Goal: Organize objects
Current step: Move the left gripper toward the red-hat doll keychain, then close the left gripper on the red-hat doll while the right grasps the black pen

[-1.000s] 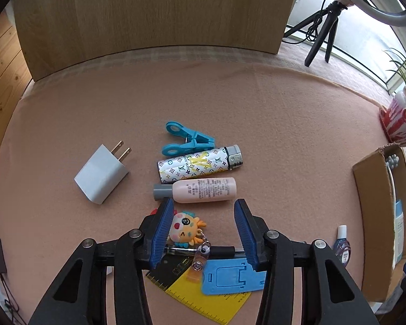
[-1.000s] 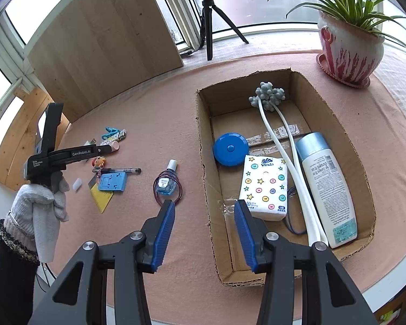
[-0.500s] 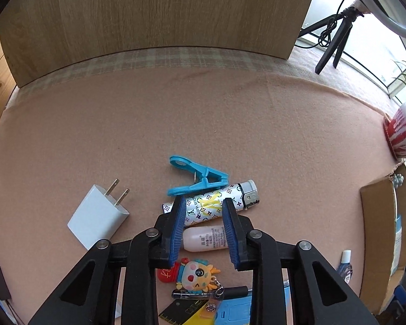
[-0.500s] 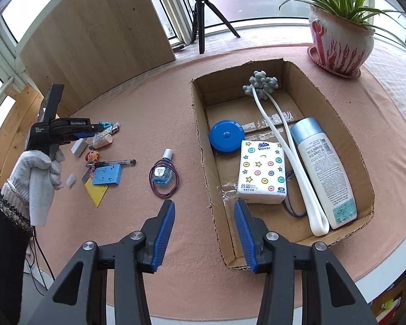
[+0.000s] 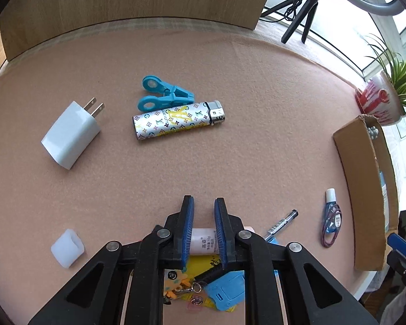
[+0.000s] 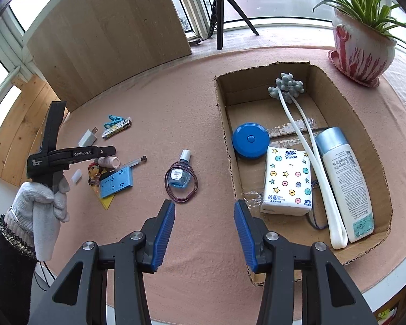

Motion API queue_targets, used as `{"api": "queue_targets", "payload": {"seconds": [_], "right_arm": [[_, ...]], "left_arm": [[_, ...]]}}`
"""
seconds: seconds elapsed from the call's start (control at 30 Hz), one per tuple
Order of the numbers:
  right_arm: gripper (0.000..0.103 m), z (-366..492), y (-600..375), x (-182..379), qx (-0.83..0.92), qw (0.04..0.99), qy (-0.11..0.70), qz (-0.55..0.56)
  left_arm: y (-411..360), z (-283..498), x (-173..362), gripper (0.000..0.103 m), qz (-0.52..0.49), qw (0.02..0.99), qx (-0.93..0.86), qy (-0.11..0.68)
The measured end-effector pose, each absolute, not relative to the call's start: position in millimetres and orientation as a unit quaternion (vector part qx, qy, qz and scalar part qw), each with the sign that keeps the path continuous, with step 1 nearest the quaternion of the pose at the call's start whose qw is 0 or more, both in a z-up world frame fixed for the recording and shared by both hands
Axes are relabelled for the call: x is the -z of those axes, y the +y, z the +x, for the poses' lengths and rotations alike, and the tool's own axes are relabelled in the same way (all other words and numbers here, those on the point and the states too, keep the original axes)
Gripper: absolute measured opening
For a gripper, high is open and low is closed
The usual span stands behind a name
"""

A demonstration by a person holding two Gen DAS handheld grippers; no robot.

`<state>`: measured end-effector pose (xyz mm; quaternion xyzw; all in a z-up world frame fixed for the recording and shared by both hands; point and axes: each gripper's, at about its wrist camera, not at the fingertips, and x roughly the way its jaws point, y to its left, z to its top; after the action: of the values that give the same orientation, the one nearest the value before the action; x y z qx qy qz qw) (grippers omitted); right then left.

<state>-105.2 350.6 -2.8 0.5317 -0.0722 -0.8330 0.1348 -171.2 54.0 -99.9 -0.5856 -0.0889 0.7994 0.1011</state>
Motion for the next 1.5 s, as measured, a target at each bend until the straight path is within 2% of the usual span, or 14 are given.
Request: {"api": "queue_targets", "payload": {"seconds": [0.47, 0.73, 0.97, 1.03, 1.17, 1.37, 1.5], "right_arm": [[0.042, -111, 285, 25, 0.801, 0.209, -0.018, 0.561], [0.042, -102, 260, 50, 0.771, 0.234, 0.017, 0.592], [0.042, -99, 246, 65, 0.756, 0.244, 0.019, 0.607], [0.042, -100, 243, 67, 0.755, 0.243, 0.022, 0.608], [0.042, -105, 237, 71, 0.753, 0.241, 0.024, 0.612], [0.042, -112, 226, 72, 0.747, 0.246, 0.018, 0.617], [0.042, -114, 210, 72, 0.744, 0.257, 0.042, 0.615]], "left_arm": [[71, -110, 100, 0.017, -0.588, 0.146, -0.792, -0.074], [30, -86, 75, 0.017, -0.552, 0.111, -0.816, -0.132], [5, -59, 67, 0.017, -0.562, 0.092, -0.810, -0.140], [4, -53, 67, 0.021, -0.563, 0.093, -0.809, -0.142], [10, -55, 78, 0.037, -0.565, 0.085, -0.809, -0.139], [11, -50, 85, 0.038, -0.570, 0.083, -0.804, -0.145], [12, -51, 92, 0.038, -0.576, 0.075, -0.803, -0.135]]}}
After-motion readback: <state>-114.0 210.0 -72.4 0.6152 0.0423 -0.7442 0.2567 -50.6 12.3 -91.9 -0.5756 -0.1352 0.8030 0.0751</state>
